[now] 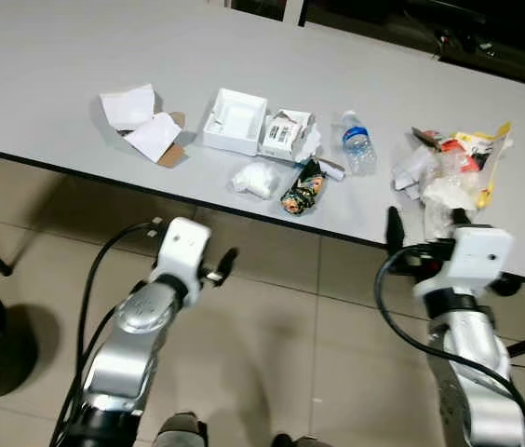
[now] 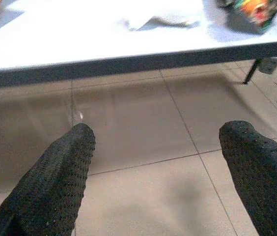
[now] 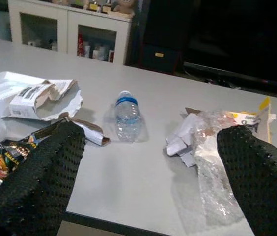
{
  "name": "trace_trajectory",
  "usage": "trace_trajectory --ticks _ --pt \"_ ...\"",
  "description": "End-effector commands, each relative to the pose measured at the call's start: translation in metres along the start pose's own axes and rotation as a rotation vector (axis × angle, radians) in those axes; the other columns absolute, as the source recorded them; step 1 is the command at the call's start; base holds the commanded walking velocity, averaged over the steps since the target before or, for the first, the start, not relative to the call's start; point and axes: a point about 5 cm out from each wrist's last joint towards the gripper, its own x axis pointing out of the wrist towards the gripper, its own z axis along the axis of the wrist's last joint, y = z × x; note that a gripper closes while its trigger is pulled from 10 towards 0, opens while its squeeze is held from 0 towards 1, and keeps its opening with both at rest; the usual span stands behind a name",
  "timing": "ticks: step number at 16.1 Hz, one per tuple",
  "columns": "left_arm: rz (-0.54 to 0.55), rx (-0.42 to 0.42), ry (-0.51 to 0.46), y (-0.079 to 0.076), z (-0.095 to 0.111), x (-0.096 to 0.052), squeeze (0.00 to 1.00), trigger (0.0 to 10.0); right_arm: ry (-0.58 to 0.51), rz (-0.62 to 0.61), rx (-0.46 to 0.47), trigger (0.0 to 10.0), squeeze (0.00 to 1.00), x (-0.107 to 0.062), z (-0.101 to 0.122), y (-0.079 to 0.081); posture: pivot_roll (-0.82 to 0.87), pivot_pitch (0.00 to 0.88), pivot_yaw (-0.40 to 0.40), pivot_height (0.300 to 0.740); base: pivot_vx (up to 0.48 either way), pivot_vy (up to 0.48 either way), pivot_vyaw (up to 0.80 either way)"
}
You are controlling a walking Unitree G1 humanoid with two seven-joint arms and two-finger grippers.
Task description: Picking trash to rubbish bin
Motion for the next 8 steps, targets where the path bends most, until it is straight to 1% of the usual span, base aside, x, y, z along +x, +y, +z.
trace_trajectory --ticks 1,2,3,4,6,7,8 --pt "-0.042 -0.011 0.023 -0.008 -0.002 0.003 0.00 10.0 -0.007 -0.051 -0.008 10.0 0.00 -0.007 0.004 -0.011 0.30 0.139 -0.105 0.740 0.000 0.000 0.00" --pt "-0.062 -0.011 0.041 -0.012 -0.003 0.005 0.00 10.0 -0.003 -0.084 -0.012 10.0 0.00 -0.014 0.004 -0.015 0.28 0.139 -0.087 0.740 0.000 0.000 0.00" --pt "-0.097 0.007 0.044 -0.016 -0.002 0.005 0.00 10.0 -0.001 -0.105 -0.016 10.0 0.00 -0.021 0.004 -0.017 0.26 0.126 -0.078 0.740 0.000 0.000 0.00" --pt "-0.114 0.017 0.051 -0.017 0.000 0.006 0.00 10.0 0.003 -0.123 -0.019 10.0 0.00 -0.027 0.004 -0.018 0.25 0.125 -0.066 0.740 0.000 0.000 0.00" --pt "-0.123 0.028 0.076 -0.016 0.003 0.011 0.00 10.0 0.003 -0.135 -0.018 10.0 0.00 -0.030 0.007 -0.016 0.23 0.120 -0.054 0.740 0.000 0.000 0.00" --pt "-0.142 0.050 0.087 -0.016 0.001 0.011 0.00 10.0 0.005 -0.132 -0.015 10.0 0.00 -0.031 0.006 -0.012 0.23 0.119 -0.054 0.740 0.000 0.000 0.00" --pt "-0.140 0.041 0.094 -0.016 -0.001 0.012 0.00 10.0 0.013 -0.131 -0.009 10.0 0.00 -0.031 0.003 -0.011 0.23 0.112 -0.062 0.740 0.000 0.000 0.00"
